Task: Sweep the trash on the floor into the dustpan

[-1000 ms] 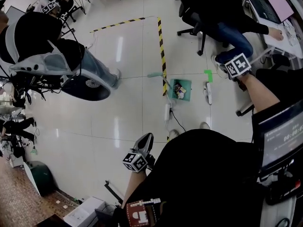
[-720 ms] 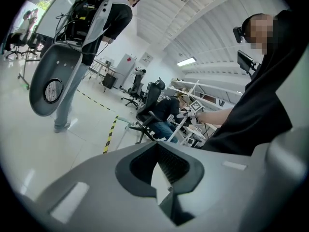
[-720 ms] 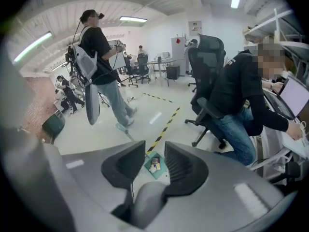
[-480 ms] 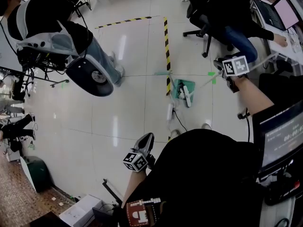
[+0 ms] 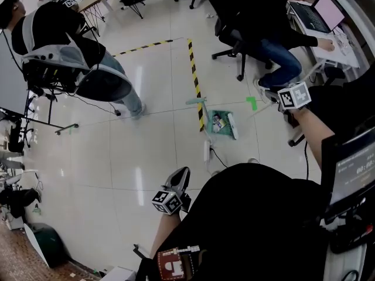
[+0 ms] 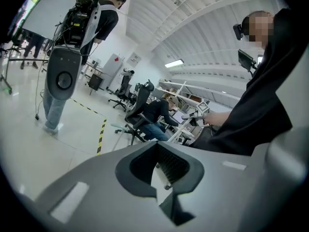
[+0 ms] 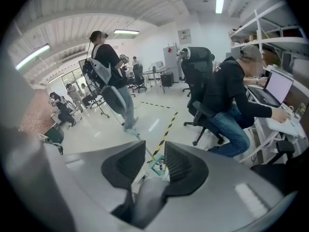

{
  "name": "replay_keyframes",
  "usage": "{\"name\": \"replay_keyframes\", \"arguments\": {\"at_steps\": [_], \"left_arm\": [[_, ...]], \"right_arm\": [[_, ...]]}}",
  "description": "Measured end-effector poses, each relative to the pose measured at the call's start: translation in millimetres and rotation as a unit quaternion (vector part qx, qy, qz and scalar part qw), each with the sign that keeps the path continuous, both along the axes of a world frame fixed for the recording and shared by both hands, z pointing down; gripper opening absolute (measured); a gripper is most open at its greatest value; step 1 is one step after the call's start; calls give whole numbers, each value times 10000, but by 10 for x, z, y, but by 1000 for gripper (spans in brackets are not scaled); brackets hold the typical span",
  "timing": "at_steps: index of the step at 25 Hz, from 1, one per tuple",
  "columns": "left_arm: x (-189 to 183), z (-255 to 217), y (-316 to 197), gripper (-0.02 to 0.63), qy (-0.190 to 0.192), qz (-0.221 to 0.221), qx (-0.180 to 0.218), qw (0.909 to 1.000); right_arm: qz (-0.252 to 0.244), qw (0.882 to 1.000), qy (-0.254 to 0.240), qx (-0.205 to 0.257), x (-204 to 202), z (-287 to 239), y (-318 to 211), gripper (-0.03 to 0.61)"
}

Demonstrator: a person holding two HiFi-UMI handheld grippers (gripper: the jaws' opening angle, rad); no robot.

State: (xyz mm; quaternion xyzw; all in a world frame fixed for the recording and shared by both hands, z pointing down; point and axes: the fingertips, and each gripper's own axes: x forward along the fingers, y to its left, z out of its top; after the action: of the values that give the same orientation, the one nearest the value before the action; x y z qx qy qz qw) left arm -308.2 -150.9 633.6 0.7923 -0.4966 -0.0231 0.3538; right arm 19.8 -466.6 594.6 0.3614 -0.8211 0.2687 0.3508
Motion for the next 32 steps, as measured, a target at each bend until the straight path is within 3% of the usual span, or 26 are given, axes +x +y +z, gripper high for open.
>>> {"name": "replay_keyframes", "arguments": {"at_steps": [7, 14, 19, 24, 28, 32], "left_arm": [[221, 193, -14, -3, 88, 928, 94, 9956], [888, -30, 47, -3, -20, 1539, 306, 9876], [1419, -278, 307, -3, -312, 1585, 533, 9854], [2366, -363, 964, -3, -525, 1400, 599, 9869], [3089, -381, 1668, -3, -420, 1176, 378, 9914], [3290, -473, 2215, -3, -564, 1052, 196, 9927]], "right_arm": [[619, 9976, 286, 136, 604, -124, 604, 121], [1126, 9934, 117, 161, 1505, -255, 1321, 116], [964, 9944, -344, 277, 2044, -277, 1944, 104], [515, 9961, -379, 613, 2700, -210, 2560, 31], [246, 9978, -438, 422, 3126, 166, 3092, 17], [-27, 9991, -389, 182, 3262, 441, 3603, 15]]}}
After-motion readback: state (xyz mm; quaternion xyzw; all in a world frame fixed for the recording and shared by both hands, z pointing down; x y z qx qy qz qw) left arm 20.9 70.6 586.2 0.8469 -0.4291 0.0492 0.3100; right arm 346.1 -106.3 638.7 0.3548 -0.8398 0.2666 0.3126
